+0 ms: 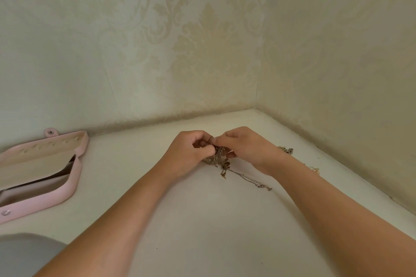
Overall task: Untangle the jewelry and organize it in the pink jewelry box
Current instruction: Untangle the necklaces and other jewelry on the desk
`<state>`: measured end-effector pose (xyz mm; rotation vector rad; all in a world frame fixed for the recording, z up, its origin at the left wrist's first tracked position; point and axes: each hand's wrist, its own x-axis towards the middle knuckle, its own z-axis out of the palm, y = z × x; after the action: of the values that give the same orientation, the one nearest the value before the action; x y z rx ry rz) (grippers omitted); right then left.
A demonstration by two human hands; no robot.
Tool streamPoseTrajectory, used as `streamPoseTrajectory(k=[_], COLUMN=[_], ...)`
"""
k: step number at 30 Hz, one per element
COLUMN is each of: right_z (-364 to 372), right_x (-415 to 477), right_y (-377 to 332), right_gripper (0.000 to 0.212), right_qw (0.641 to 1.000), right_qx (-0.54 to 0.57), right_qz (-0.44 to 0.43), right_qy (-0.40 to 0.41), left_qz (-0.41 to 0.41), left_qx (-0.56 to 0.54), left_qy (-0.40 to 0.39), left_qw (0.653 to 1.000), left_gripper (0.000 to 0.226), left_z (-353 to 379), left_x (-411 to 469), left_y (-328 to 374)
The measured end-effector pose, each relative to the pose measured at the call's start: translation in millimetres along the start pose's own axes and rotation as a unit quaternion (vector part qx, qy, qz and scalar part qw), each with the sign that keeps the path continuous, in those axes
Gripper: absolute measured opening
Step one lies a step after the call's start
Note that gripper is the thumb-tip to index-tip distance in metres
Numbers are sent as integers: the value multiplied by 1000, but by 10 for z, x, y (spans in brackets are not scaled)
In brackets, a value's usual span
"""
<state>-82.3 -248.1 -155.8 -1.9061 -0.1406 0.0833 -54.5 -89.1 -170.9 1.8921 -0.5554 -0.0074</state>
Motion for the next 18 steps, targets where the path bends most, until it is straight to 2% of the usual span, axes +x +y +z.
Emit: streamPoseTrajectory(k=[3, 5, 7, 10, 14, 18], right_z=[-78, -120, -100, -29, -109, -180], right_x=[-30, -47, -46, -30, -10, 7], right_y=[-33, -61, -65, -57, -62, -65], right_gripper=[16, 7, 6, 11, 13, 12], right_qw=[998, 997, 999, 996, 995, 968], right_qx=[47, 58, 5, -64, 82, 251], right_qz=[-2, -9, -20, -52, -47, -15], right_qy=[-42, -54, -30, 19, 24, -7], left_qz=[-6, -35, -61, -55, -47, -43], left_qx=[-18, -92, -166, -201, -226, -195], left_qy=[17, 5, -33, -62, -36, -27], left_qw=[1000, 995, 984, 976, 972, 979], left_gripper=[15, 11, 13, 20, 19, 12], left_z=[-34, -48, -31, -10, -48, -57], left_x=[22, 27, 19, 24, 54, 51], left_y=[-10, 2, 19, 20, 33, 11])
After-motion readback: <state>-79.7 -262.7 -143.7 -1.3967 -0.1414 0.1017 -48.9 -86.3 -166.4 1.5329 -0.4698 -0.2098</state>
